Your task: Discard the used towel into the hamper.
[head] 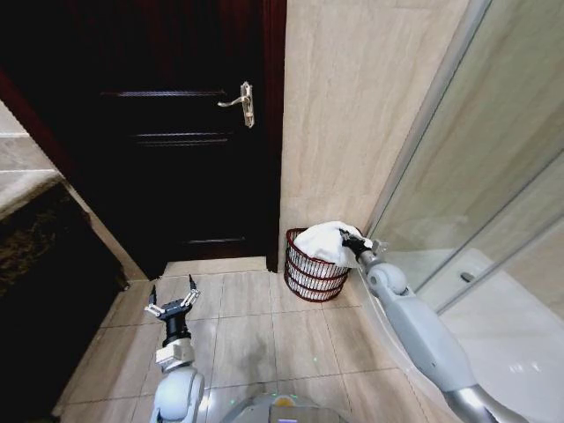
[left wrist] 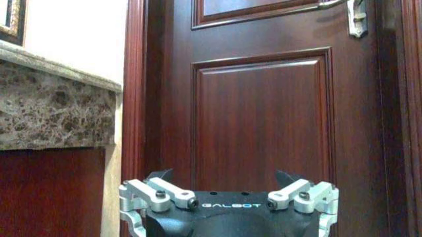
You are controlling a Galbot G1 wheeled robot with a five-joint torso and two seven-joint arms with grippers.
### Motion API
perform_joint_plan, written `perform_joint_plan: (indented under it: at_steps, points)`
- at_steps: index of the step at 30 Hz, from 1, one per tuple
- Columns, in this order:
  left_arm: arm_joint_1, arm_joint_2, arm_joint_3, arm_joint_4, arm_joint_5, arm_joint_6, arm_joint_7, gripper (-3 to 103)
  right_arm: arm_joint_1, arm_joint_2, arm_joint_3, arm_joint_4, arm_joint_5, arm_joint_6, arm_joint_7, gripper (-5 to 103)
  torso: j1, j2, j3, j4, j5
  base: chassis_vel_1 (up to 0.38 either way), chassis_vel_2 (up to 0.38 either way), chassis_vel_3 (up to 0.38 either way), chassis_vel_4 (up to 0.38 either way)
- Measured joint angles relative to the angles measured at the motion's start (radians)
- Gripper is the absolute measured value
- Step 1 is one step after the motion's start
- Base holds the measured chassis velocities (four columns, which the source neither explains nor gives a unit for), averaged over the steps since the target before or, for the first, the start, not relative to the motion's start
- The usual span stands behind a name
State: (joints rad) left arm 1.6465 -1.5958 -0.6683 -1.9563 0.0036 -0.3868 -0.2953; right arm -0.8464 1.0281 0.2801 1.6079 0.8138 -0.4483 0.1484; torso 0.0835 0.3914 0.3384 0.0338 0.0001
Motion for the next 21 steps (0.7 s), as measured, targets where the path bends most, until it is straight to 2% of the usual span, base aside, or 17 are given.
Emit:
perform_joint_plan:
  at_steps: [1, 3, 4, 5, 7, 8, 21]
  points:
    - [0.0, 0.0, 0.0, 0.0, 0.0, 0.0, 0.0, 100, 0.0, 0.0, 0.0, 0.0, 0.0, 0.0, 0.0, 3, 0.0, 0.0, 0.0, 0.0, 0.0, 0.0, 0.0, 0.0, 0.0]
    - [0.007, 0.001, -0.005, 0.007, -0.002, -0.011, 0.0, 100, 0.011, -0.017, 0.005, 0.017, 0.056, -0.091, 0.03, 3, 0.0, 0.0, 0.0, 0.0, -0.0001, 0.0, 0.0, 0.0, 0.0]
    - [0.011, 0.004, -0.007, 0.01, -0.006, -0.016, 0.0, 100, 0.03, -0.026, 0.006, 0.023, 0.091, -0.16, 0.044, 3, 0.0, 0.0, 0.0, 0.0, 0.0, 0.0, 0.0, 0.0, 0.0]
    - [0.011, 0.004, -0.007, 0.01, -0.006, -0.016, 0.0, 100, 0.03, -0.026, 0.006, 0.023, 0.091, -0.16, 0.044, 3, 0.0, 0.0, 0.0, 0.0, 0.0, 0.0, 0.0, 0.0, 0.0]
    - [0.017, 0.008, -0.01, 0.016, -0.014, -0.026, -0.001, 100, 0.086, -0.031, -0.009, 0.013, 0.148, -0.264, 0.072, 3, 0.0, 0.0, 0.0, 0.0, -0.0003, 0.0, 0.0, 0.0, 0.0]
    - [0.018, 0.009, -0.012, 0.019, -0.014, -0.028, -0.001, 100, 0.112, -0.03, -0.026, -0.002, 0.154, -0.283, 0.081, 3, 0.0, 0.0, 0.0, 0.0001, -0.0003, 0.0, 0.0, 0.0, 0.0]
    - [0.016, 0.013, -0.018, 0.011, -0.011, -0.016, -0.008, 100, 0.364, 0.015, -0.248, -0.254, 0.165, -0.294, 0.097, 3, 0.0, 0.0, 0.0, 0.0001, -0.0001, 0.0, 0.0, 0.0, 0.0]
